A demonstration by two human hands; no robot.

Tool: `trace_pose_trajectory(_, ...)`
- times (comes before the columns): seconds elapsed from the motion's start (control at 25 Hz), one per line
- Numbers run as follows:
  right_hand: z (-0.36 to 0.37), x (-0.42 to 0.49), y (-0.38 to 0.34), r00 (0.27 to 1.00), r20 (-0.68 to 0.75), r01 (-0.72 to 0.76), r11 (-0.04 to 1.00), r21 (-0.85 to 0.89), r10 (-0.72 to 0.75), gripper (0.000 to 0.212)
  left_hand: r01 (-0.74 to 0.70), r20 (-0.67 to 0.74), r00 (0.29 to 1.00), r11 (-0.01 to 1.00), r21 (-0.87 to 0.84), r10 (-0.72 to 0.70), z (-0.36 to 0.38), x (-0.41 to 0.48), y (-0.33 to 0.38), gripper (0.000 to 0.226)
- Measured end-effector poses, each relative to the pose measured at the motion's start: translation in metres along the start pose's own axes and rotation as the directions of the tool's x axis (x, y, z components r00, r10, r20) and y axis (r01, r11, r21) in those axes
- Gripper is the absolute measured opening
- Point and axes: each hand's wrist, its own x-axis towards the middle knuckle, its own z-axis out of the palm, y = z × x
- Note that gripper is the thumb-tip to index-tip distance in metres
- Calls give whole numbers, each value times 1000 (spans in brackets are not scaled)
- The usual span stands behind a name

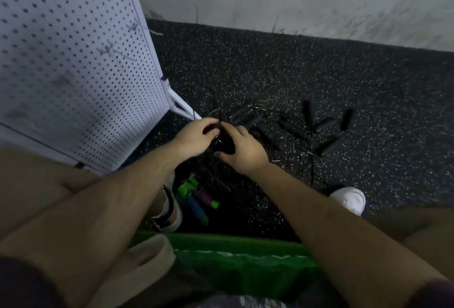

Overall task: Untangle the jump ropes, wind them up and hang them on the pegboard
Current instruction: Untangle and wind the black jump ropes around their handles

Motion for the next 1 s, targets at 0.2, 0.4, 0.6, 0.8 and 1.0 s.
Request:
trace_pose_trajectory(0.2,102,-17,14,975,199,-105,994,0,103,89,168,230,953,977,132,-195,55,-9,-68,30)
trace_pose_trajectory(0.4,177,-25,9,953,297,-62,998,3,58,77,223,313,888,911,347,-336,77,-8,-126,24)
trace_pose_trajectory(0.6,177,-21,43,995,-7,102,989,105,-101,32,196,97,968,941,277,-230,99,18,-130,33)
trace_pose_trajectory(0.8,154,17,75,977,-10,-210,962,175,215,24,238,158,939,909,343,-305,130,70,-107,35)
trace_pose_trajectory(1.0,157,25,98,927,138,-374,863,340,348,44,236,184,926,886,398,-329,153,87,-97,28)
